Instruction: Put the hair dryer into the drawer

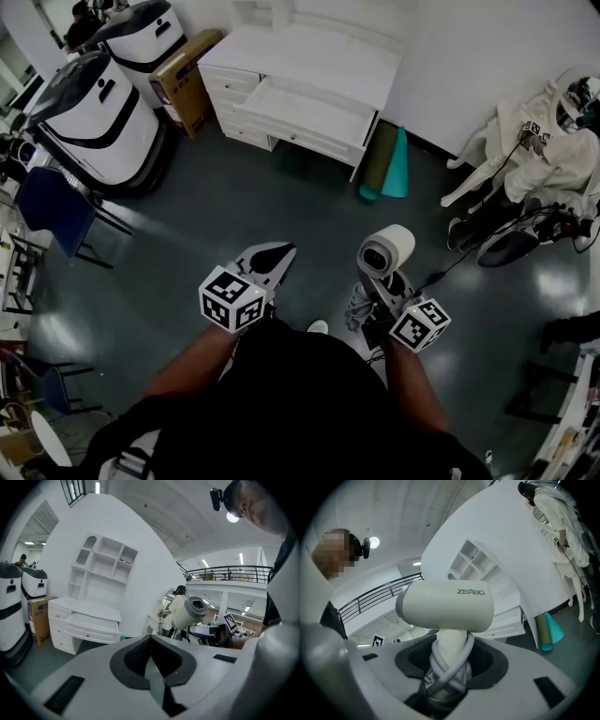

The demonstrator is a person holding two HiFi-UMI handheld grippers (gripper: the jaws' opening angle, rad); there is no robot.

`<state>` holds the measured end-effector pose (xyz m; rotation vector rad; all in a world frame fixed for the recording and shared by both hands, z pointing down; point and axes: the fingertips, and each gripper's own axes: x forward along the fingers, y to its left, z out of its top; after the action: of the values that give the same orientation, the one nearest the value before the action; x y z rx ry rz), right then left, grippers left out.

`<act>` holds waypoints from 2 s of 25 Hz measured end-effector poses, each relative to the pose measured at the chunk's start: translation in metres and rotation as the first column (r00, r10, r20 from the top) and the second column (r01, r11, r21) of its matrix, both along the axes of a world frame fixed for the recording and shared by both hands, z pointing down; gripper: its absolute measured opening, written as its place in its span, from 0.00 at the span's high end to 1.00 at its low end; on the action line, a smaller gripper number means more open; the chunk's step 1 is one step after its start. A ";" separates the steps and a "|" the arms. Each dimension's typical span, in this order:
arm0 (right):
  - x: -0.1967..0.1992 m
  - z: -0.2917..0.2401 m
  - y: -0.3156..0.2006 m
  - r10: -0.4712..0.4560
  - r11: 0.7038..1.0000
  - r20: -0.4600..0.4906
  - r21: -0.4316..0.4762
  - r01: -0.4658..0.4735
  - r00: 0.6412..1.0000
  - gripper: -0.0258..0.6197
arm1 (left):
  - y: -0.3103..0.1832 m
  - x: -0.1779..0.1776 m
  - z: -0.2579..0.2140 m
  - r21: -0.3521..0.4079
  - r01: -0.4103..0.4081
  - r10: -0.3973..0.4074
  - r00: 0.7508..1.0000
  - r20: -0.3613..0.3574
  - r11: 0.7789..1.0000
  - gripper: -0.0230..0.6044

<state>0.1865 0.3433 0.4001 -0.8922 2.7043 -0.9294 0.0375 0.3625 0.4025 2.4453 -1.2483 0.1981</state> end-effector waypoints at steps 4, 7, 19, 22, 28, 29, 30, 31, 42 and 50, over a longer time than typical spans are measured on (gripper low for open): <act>0.004 0.005 0.001 -0.007 1.000 -0.032 -0.010 0.007 0.999 0.63 | 0.002 0.000 0.001 -0.014 0.014 -0.015 0.999 -0.036 1.000 0.95; 0.009 0.007 0.001 -0.008 1.000 -0.034 -0.017 0.008 0.999 0.63 | 0.002 0.004 0.002 -0.003 0.018 -0.018 1.000 -0.016 1.000 0.95; 0.035 0.017 0.007 0.000 1.000 -0.048 -0.015 -0.001 0.999 0.63 | 0.008 0.023 0.006 0.015 0.042 -0.042 0.999 0.025 0.999 0.95; 0.041 0.022 0.011 -0.002 1.000 -0.049 -0.018 0.001 0.999 0.63 | 0.014 0.034 0.009 0.025 0.027 -0.029 0.997 0.074 0.999 0.95; 0.048 0.033 0.013 -0.003 0.999 -0.037 -0.039 0.002 0.999 0.63 | 0.020 0.046 0.014 0.017 0.012 -0.013 0.996 0.093 1.000 0.95; 0.048 0.034 0.013 -0.004 0.999 -0.034 -0.042 0.003 0.999 0.63 | 0.020 0.045 0.014 0.014 0.015 -0.016 0.996 0.093 1.000 0.95; 0.047 0.035 0.012 -0.006 0.999 -0.033 -0.044 0.005 0.999 0.63 | 0.020 0.044 0.014 0.011 0.018 -0.019 0.996 0.092 1.000 0.95; 0.046 0.036 0.012 -0.009 0.999 -0.032 -0.044 0.008 0.999 0.63 | 0.019 0.043 0.014 0.008 0.023 -0.023 0.995 0.092 1.000 0.95; 0.030 0.042 -0.011 -0.006 0.998 -0.040 -0.059 0.004 0.999 0.63 | -0.007 0.029 0.022 -0.020 0.010 -0.008 0.996 0.093 1.000 0.95; 0.005 0.039 -0.057 0.010 0.997 -0.064 -0.072 -0.015 0.998 0.63 | -0.060 0.002 0.019 -0.018 -0.002 0.003 0.998 0.070 1.000 0.95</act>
<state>0.1911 0.2867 0.4392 -0.9670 2.7305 -1.0191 0.0391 0.3020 0.4211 2.4441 -1.2666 0.2964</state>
